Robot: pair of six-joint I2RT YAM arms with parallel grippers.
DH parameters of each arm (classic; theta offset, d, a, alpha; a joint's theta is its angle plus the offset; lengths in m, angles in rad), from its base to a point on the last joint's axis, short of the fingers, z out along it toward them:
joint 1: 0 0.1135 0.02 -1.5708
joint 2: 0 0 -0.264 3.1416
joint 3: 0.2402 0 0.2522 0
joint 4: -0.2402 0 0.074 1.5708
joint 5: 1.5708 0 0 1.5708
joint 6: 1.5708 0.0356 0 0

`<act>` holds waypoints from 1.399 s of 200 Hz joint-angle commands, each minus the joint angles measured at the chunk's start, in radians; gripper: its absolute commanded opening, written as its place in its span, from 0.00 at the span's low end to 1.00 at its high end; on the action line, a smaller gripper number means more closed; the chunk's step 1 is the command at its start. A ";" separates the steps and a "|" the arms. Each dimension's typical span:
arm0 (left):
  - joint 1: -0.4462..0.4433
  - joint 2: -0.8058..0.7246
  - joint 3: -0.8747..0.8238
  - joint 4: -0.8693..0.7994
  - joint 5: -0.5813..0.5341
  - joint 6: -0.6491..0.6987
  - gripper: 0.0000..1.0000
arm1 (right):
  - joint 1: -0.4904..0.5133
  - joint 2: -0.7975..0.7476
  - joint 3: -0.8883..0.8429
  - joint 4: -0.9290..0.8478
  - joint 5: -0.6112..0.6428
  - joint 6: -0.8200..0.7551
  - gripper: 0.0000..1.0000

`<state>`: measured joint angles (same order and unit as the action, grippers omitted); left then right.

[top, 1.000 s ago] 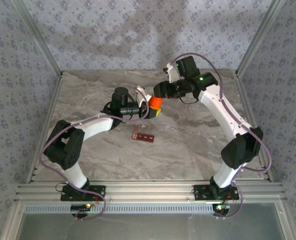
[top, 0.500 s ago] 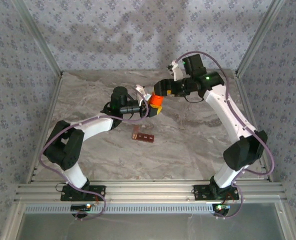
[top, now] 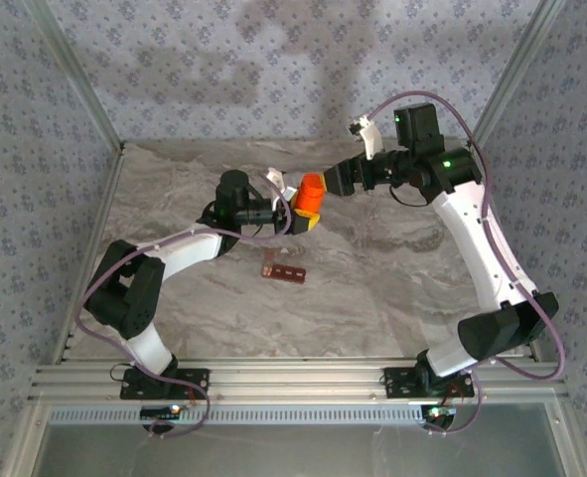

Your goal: Sort the pills into containers

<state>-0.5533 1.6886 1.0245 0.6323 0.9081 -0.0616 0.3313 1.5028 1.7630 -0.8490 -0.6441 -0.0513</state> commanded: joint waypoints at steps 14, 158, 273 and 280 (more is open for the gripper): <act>0.003 -0.030 0.037 0.033 0.084 -0.027 0.00 | -0.002 0.034 0.041 -0.031 -0.022 -0.096 0.86; 0.001 -0.020 0.054 0.037 0.089 -0.040 0.00 | 0.065 0.149 0.107 -0.078 -0.003 -0.110 0.67; 0.001 -0.025 0.061 0.029 0.044 -0.026 0.00 | 0.115 0.131 0.024 -0.024 0.110 0.052 0.44; 0.001 -0.025 0.062 0.028 0.039 -0.022 0.00 | 0.125 0.129 0.018 -0.025 0.152 0.088 0.44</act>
<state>-0.5476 1.6890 1.0401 0.5972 0.9424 -0.1051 0.4191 1.6379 1.8130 -0.8650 -0.6056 -0.0711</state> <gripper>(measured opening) 0.516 0.448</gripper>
